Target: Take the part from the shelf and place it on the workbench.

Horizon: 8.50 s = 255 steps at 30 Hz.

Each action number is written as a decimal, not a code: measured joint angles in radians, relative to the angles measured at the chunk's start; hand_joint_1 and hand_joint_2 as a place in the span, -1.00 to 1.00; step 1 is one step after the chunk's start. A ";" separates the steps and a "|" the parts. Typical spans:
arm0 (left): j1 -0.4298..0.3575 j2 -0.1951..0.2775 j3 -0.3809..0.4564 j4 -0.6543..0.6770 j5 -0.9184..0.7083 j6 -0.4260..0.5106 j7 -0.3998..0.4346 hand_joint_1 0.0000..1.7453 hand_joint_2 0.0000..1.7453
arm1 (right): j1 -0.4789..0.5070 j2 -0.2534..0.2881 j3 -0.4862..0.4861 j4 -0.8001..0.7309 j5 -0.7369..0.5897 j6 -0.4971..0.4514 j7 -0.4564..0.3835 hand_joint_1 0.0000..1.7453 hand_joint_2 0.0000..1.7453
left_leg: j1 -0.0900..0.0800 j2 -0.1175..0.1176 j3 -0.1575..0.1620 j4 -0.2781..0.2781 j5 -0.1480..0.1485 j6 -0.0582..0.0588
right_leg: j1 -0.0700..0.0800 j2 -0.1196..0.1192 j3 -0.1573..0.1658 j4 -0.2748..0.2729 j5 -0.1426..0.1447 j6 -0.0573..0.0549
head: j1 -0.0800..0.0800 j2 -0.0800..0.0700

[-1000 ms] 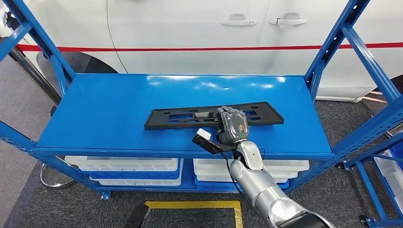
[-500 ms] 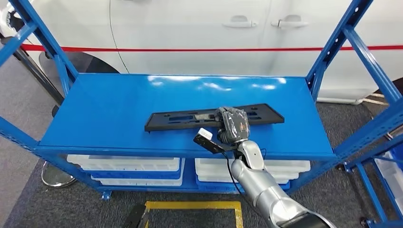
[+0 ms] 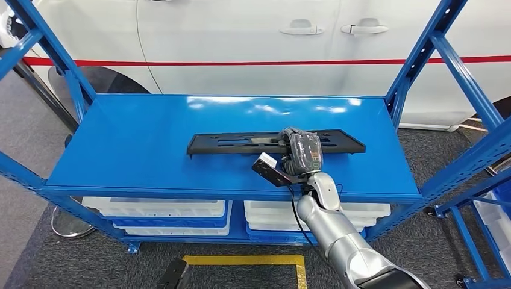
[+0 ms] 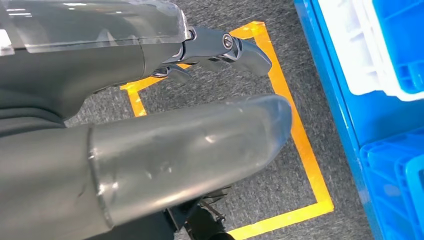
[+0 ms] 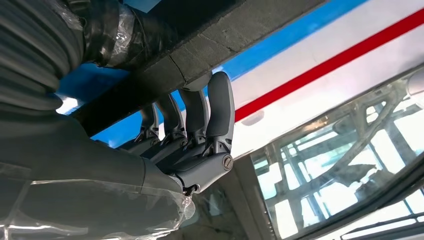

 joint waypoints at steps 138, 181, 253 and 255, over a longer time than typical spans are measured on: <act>0.035 -0.019 0.029 0.000 0.078 -0.032 0.102 -1.00 1.00 | 0.046 0.019 0.463 -0.698 -0.217 0.150 0.008 1.00 1.00 | -0.013 0.008 -0.084 0.010 0.069 0.032 | 0.004 -0.002 0.081 0.036 -0.082 0.008 | 0.001 0.000; 0.013 -0.030 0.028 0.000 0.071 -0.031 0.109 -1.00 1.00 | 0.074 -0.007 0.464 -0.711 -0.138 0.130 0.028 1.00 1.00 | 0.001 0.008 -0.151 0.298 -0.092 -0.026 | 0.002 -0.014 -0.019 -0.006 0.020 -0.028 | 0.000 0.000; -0.014 -0.019 0.029 -0.002 0.116 -0.003 0.116 -1.00 1.00 | 0.061 0.044 0.512 -0.630 -0.170 0.146 -0.017 1.00 1.00 | 0.001 0.010 0.066 -0.025 -0.037 0.023 | 0.005 -0.012 -0.124 0.058 0.020 0.014 | 0.002 0.000; -0.015 -0.019 0.029 -0.002 0.116 -0.001 0.117 -1.00 1.00 | 0.061 0.044 0.512 -0.625 -0.184 0.152 -0.018 1.00 1.00 | 0.000 0.012 0.030 -0.024 -0.007 0.031 | 0.001 -0.009 -0.148 0.177 -0.092 0.023 | 0.002 0.000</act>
